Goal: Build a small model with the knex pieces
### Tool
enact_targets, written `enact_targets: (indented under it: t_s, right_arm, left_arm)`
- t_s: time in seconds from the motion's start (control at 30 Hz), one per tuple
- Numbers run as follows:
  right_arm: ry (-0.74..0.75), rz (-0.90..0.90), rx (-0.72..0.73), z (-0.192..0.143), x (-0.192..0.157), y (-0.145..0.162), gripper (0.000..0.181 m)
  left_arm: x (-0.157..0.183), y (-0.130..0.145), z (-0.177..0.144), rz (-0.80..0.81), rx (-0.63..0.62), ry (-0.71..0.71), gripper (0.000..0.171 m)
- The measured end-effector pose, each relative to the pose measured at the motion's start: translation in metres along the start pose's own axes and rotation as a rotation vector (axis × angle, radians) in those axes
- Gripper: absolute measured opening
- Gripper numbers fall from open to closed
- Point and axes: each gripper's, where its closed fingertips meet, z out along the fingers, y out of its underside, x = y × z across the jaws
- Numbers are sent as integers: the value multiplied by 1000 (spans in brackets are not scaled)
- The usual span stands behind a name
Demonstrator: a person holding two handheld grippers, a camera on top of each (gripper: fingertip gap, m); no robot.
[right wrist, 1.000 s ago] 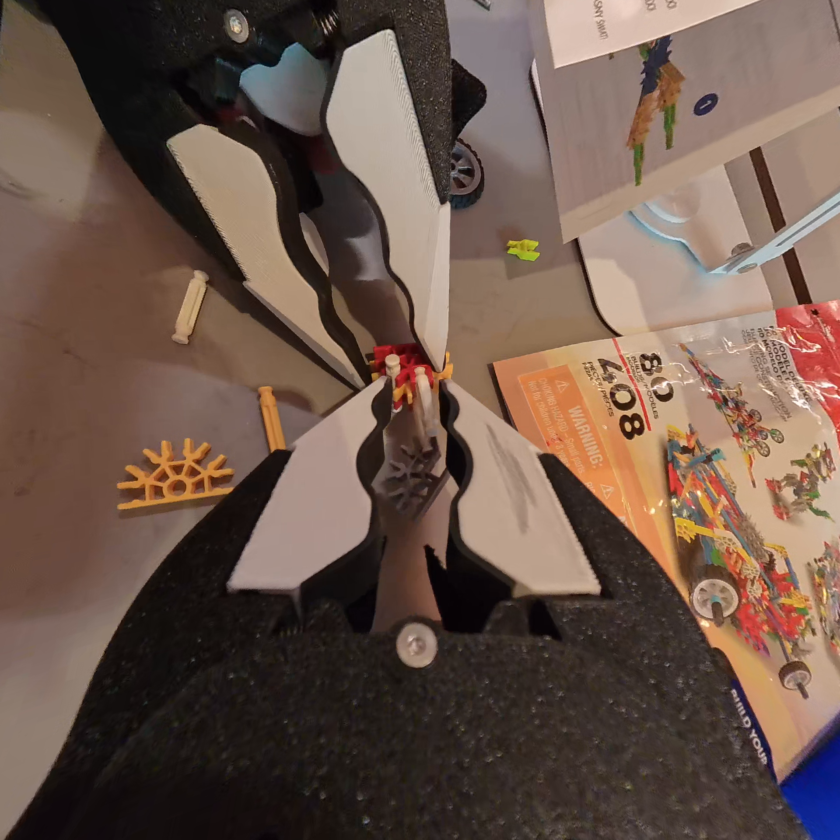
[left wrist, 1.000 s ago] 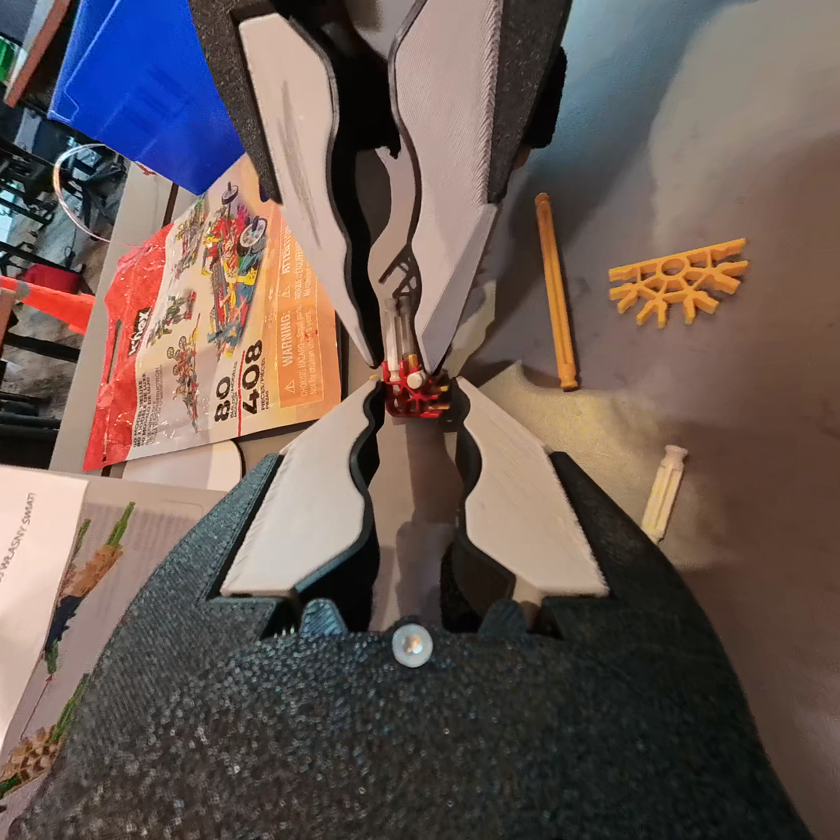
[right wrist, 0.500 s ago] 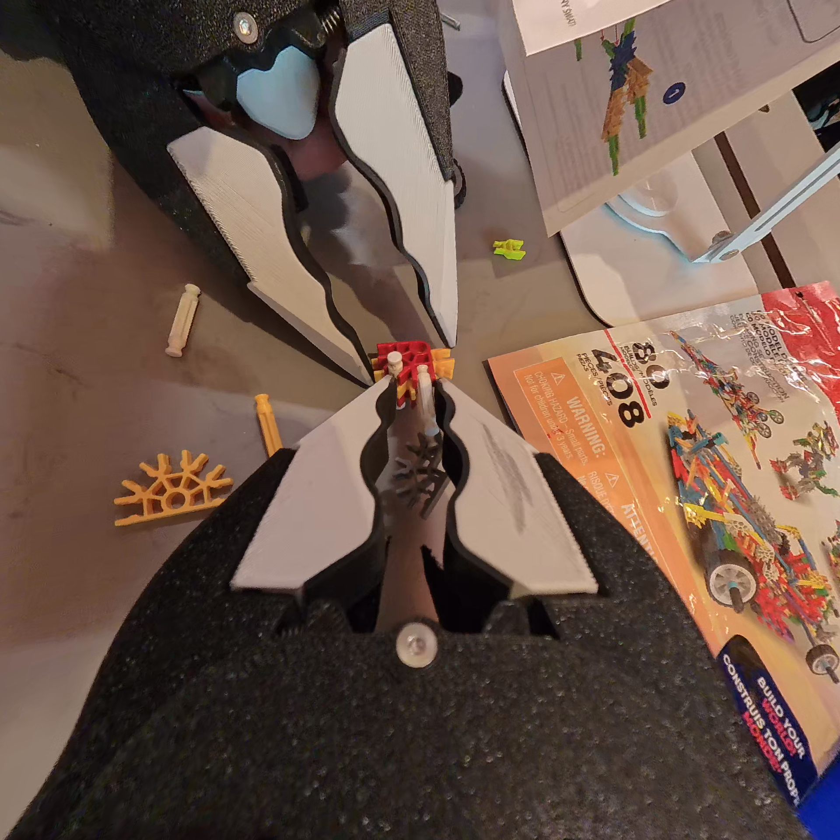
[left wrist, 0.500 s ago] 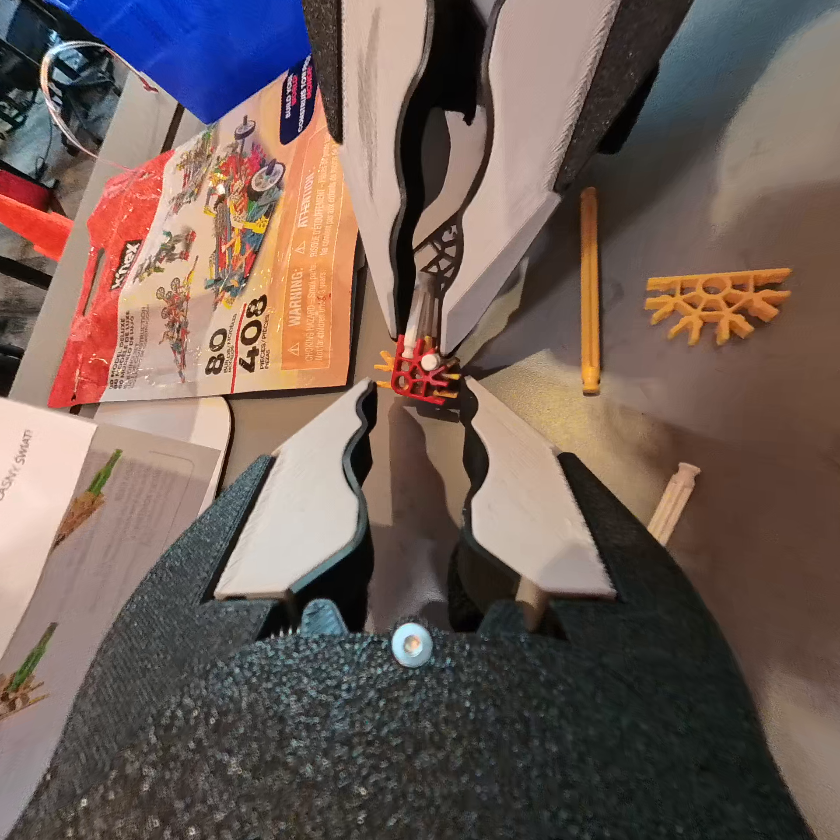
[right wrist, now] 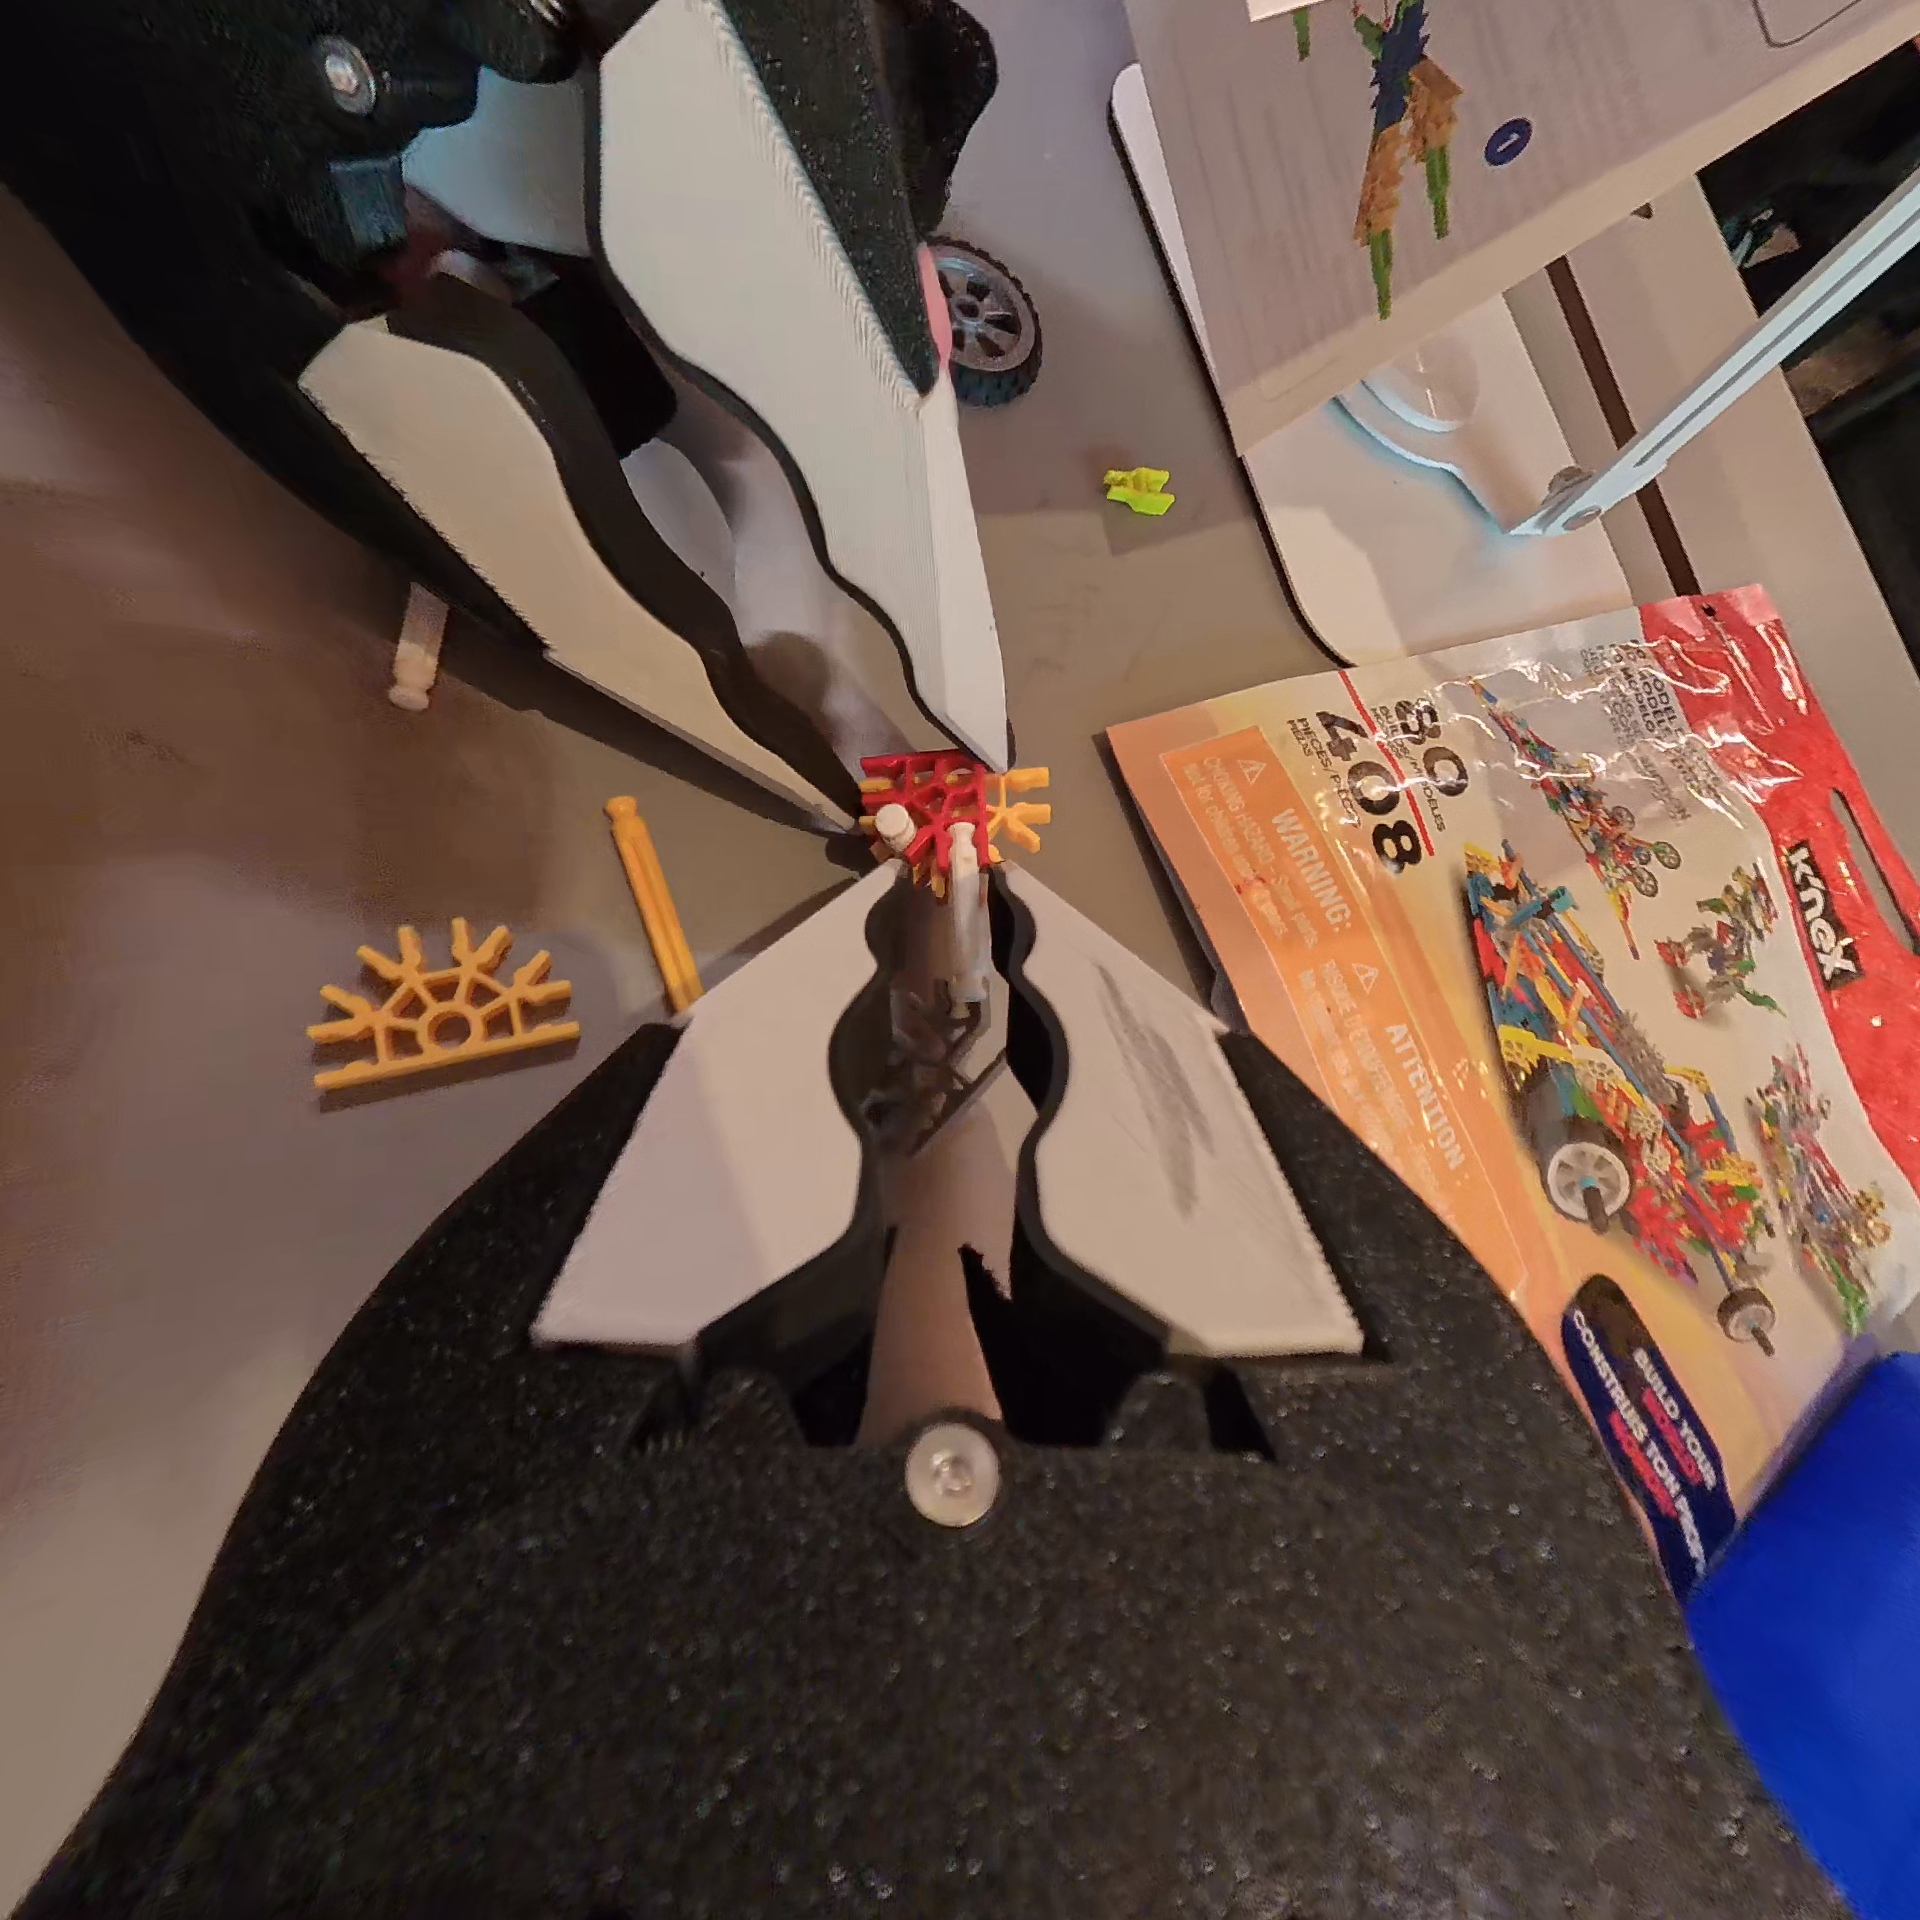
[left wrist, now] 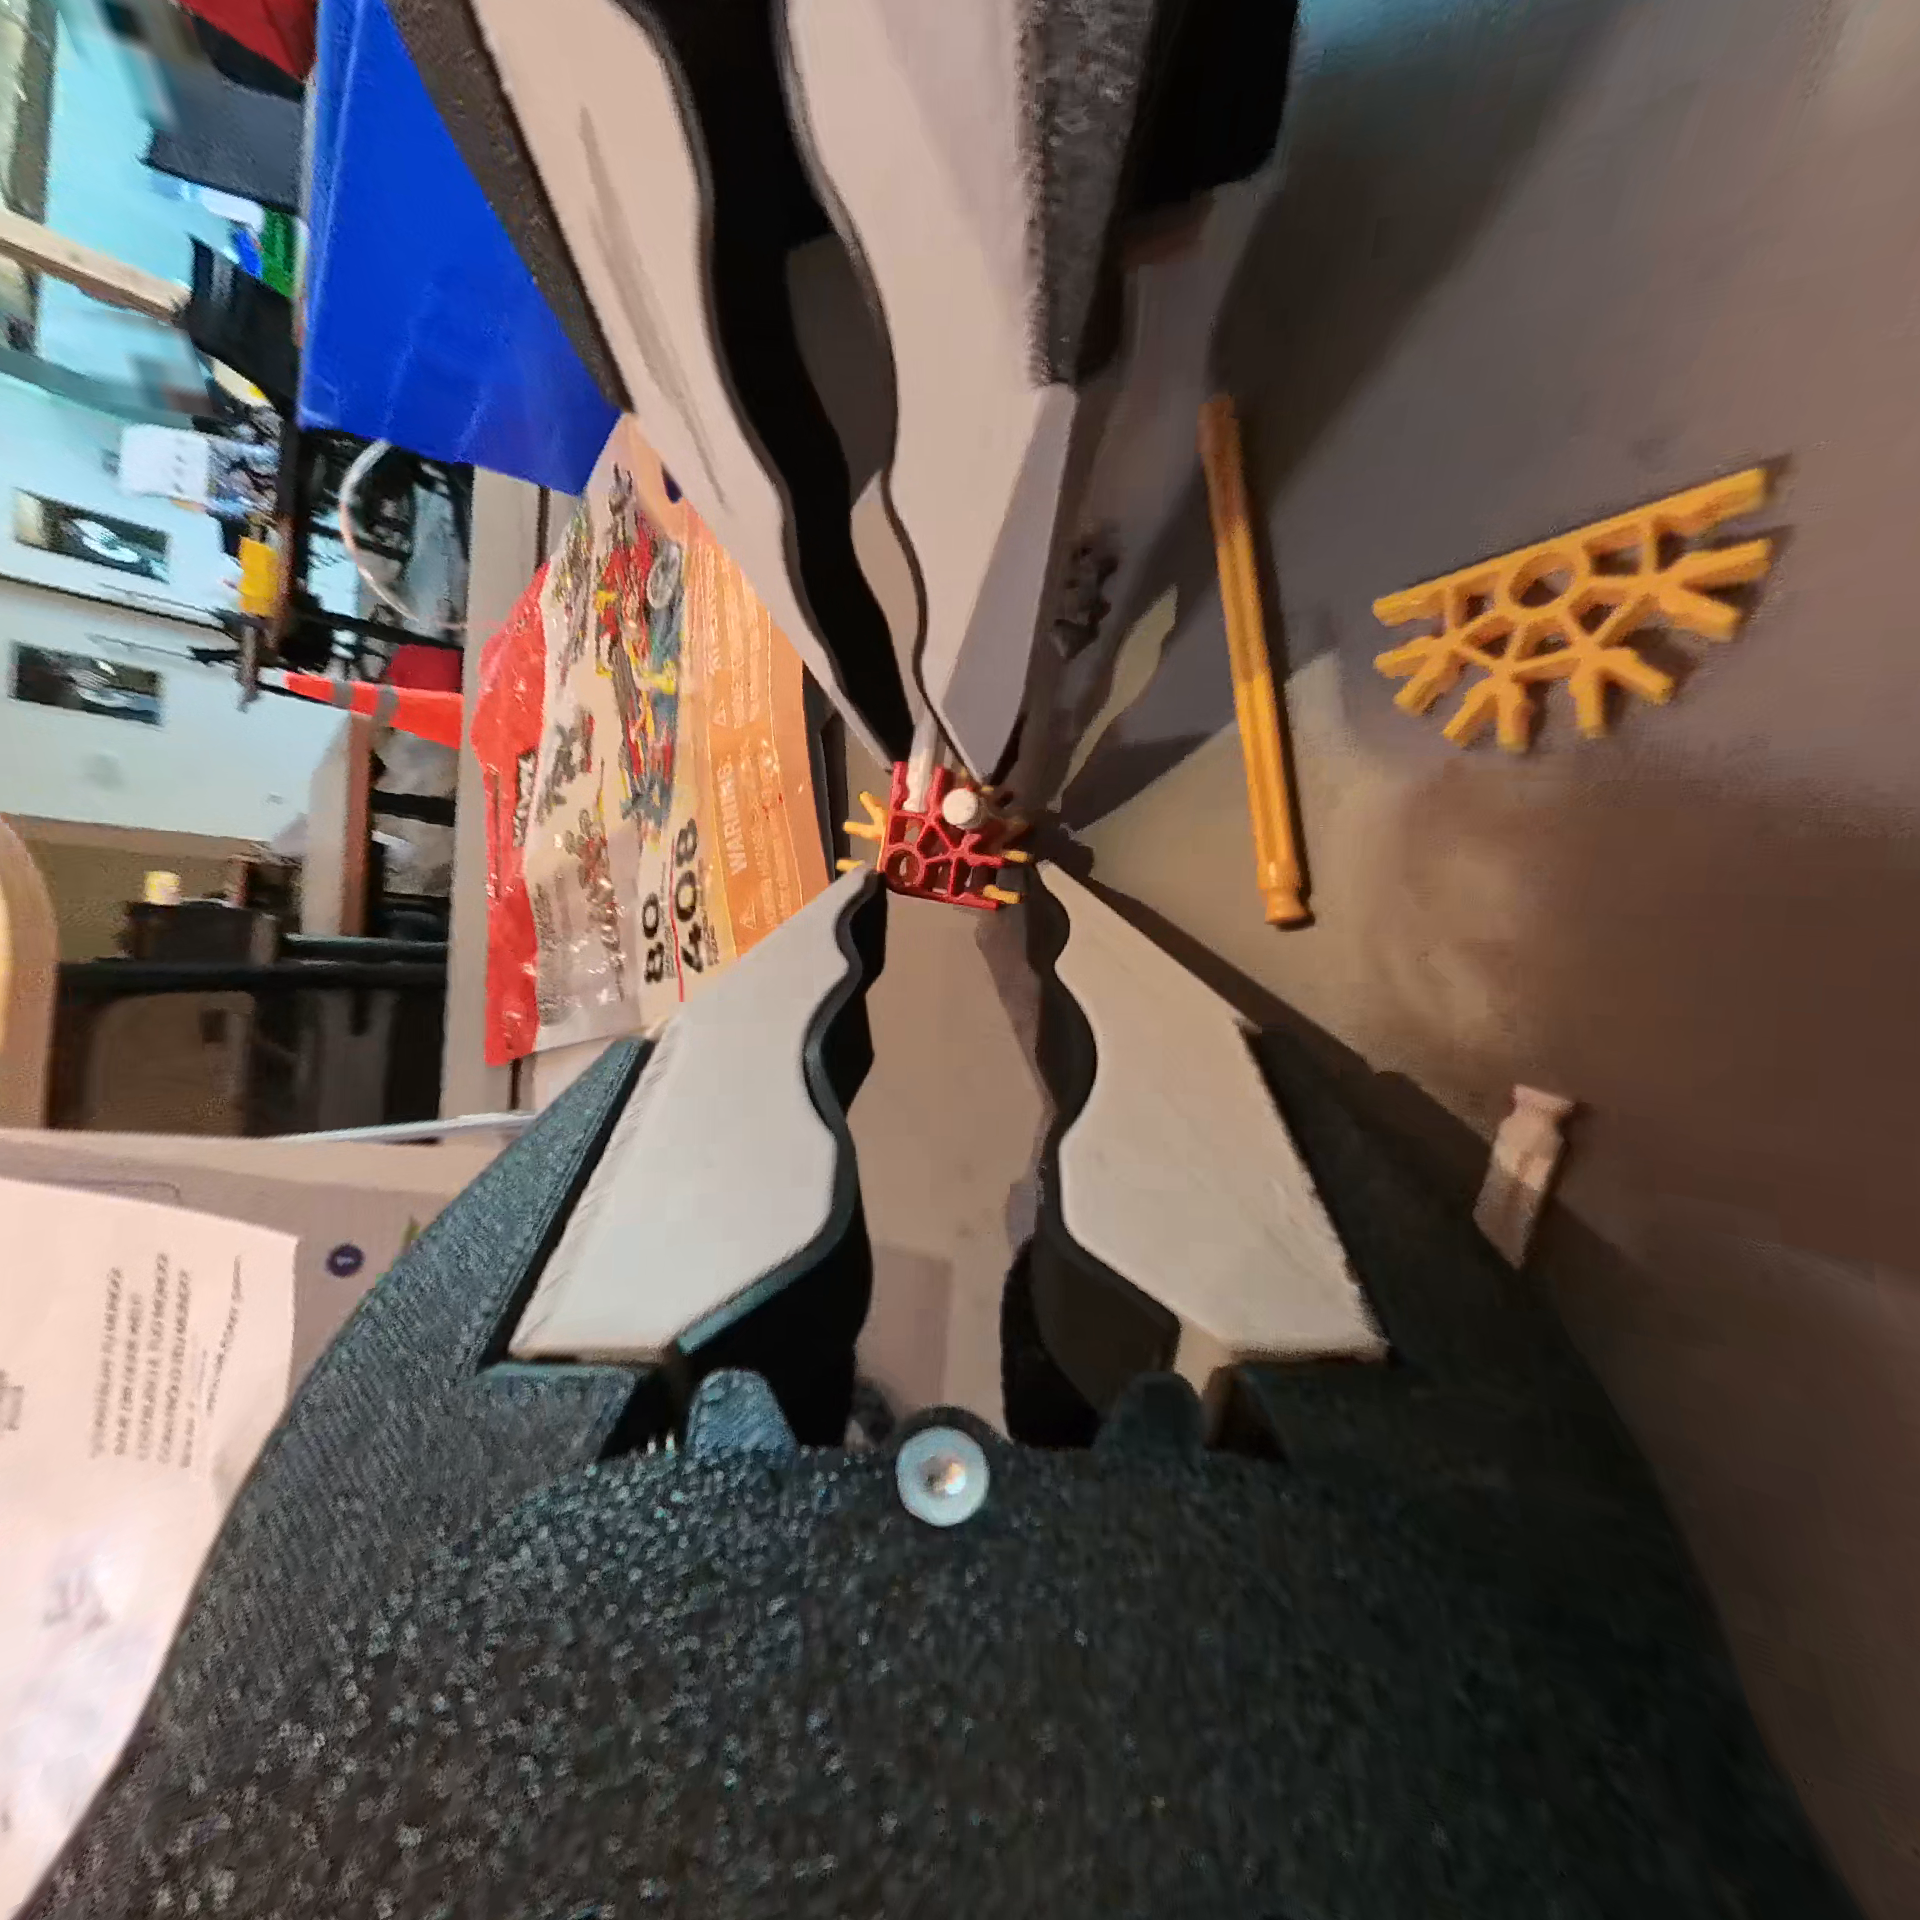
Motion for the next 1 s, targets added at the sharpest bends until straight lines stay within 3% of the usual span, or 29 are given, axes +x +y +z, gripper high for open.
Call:
enact_targets:
  t_s: [0.3, 0.67, 0.77, 0.83, 1.0]
  right_arm:
    - [101, -83, -9, -13, -5, 8, 7]
    - [273, -296, -26, -17, -13, 7, 6]
    - [306, -342, -33, -18, -14, 9, 6]
    - [321, -360, -29, -19, -16, 9, 6]
    - [333, -421, -29, -19, -22, 7, 5]
  left_arm:
    - [6, -13, 0, 161, 19, -82, 25]
    - [13, -14, -10, 144, 86, -34, 32]
    - [20, -1, -16, -53, 99, 131, 26]
    - [5, 5, -20, -173, 107, 147, 42]
    - [0, -17, -21, -432, 194, 323, 36]
